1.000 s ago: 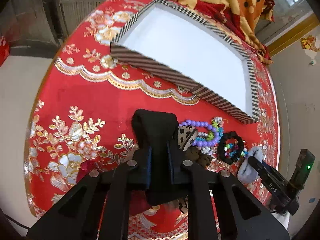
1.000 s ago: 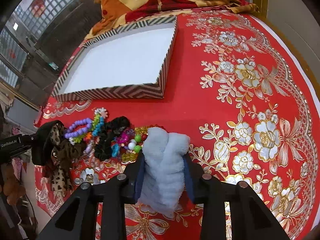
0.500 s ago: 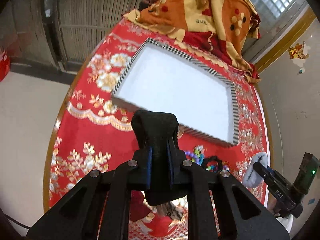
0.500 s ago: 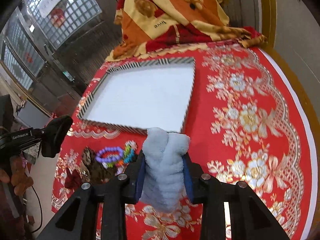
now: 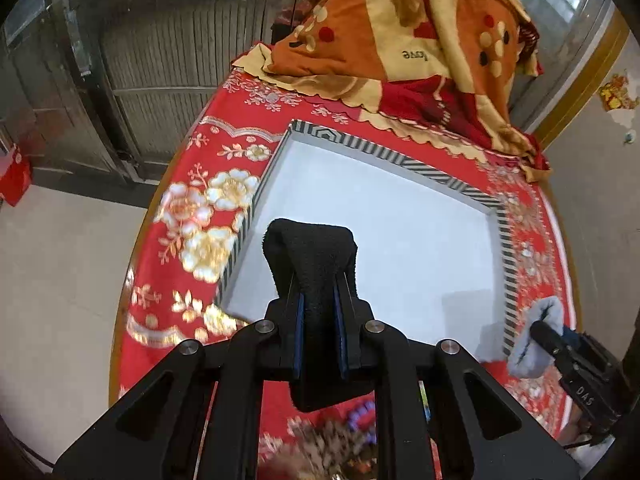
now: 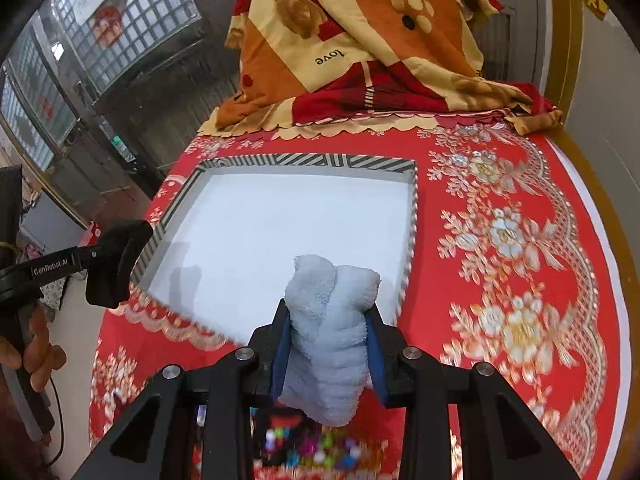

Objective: Organize jewelry
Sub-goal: 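Lower both scrunchies into the white tray and open both tools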

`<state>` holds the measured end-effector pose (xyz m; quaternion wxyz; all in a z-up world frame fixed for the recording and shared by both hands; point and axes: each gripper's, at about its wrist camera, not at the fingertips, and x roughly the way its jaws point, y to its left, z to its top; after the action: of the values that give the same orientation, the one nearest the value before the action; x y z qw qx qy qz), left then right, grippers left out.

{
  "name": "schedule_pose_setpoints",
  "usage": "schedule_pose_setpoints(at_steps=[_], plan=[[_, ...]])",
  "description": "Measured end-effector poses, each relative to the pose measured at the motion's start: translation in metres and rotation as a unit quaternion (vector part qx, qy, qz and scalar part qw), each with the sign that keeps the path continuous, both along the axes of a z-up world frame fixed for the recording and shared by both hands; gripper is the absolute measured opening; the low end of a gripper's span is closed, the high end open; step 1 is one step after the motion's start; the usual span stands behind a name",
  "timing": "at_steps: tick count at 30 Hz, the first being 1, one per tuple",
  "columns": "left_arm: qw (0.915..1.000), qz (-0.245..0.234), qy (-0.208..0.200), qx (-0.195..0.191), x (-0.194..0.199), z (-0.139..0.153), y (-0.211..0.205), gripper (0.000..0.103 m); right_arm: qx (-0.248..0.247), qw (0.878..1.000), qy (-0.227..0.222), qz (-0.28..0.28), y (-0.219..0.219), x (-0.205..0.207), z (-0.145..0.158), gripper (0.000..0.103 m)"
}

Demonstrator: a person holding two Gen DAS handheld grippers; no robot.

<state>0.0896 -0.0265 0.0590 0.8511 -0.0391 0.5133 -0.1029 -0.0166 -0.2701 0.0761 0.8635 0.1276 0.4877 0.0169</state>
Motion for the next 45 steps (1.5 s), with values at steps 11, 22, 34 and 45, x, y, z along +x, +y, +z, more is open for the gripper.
schedule_pose_setpoints(at_steps=[11, 22, 34, 45], plan=[[0.9986, -0.004, 0.033, 0.041, 0.044, -0.047, -0.013, 0.012, 0.010, 0.998, 0.057, -0.013, -0.013, 0.038, -0.055, 0.032], [0.9963, -0.021, 0.069, 0.047, 0.037, -0.073, -0.014, 0.012, 0.015, 0.996, 0.082, 0.010, -0.010, 0.042, -0.073, 0.033], [0.9961, -0.013, 0.078, 0.038, 0.021, -0.069, -0.011, 0.021, 0.030, 0.997, 0.075, 0.013, -0.010, 0.048, -0.069, 0.048], [0.9991, 0.007, 0.032, 0.027, -0.009, -0.032, 0.000, 0.050, 0.044, 0.999, 0.002, -0.001, -0.012, 0.013, -0.016, 0.050]])
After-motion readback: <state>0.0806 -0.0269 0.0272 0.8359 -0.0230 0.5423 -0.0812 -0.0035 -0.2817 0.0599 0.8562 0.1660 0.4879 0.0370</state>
